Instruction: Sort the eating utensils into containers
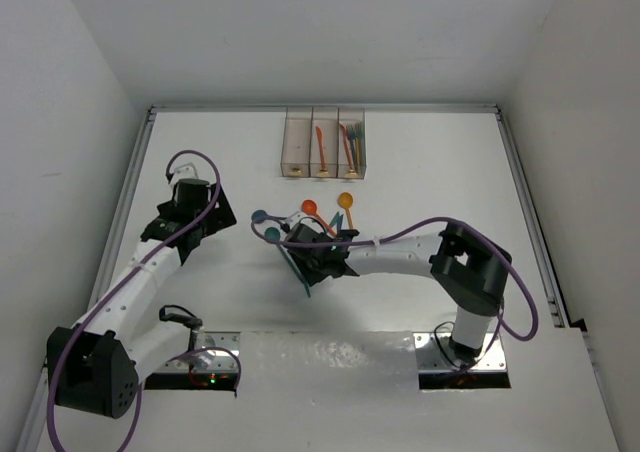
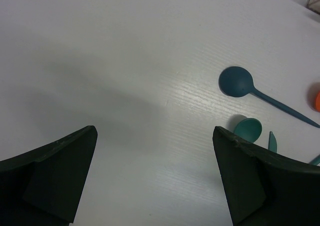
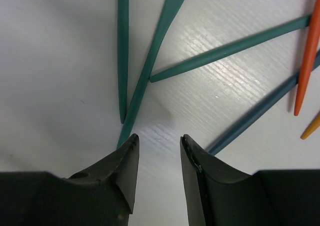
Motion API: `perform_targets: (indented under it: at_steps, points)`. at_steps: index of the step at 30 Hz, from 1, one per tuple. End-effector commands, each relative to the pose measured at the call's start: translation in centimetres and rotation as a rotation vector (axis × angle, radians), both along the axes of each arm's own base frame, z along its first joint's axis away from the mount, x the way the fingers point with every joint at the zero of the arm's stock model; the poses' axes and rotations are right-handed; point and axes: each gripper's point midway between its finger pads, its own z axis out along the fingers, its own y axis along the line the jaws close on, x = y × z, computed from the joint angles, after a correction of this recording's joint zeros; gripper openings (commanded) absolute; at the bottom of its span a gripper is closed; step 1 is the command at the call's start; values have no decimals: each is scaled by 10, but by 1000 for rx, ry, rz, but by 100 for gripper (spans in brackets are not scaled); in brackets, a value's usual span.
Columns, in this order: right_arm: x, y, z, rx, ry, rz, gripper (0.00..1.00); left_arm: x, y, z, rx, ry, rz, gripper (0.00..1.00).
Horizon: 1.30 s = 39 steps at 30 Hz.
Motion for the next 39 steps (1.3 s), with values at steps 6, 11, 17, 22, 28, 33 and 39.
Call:
perform_targets:
  at_steps: [6, 11, 17, 22, 28, 33, 39]
  points:
    - [15, 16, 35, 131, -64, -152, 37, 12, -3, 24, -14, -84, 9, 99]
    - [25, 32, 35, 159, -79, -181, 31, 12, -4, 24, -19, -83, 6, 99]
    - [25, 47, 21, 159, -37, -189, 29, 12, -4, 23, -21, -82, 9, 99]
    - [26, 45, 5, 130, -22, -211, 29, 12, -4, 24, -20, -83, 8, 99]
    - [24, 41, -10, 100, -6, -230, 27, 12, -5, 24, -23, -85, 6, 99]
    - [11, 32, -26, 64, 54, -238, 25, 12, -4, 25, -22, -87, 9, 99]
    - [-1, 6, -38, 27, 107, -271, 1, 12, -6, 25, -27, -87, 1, 99]
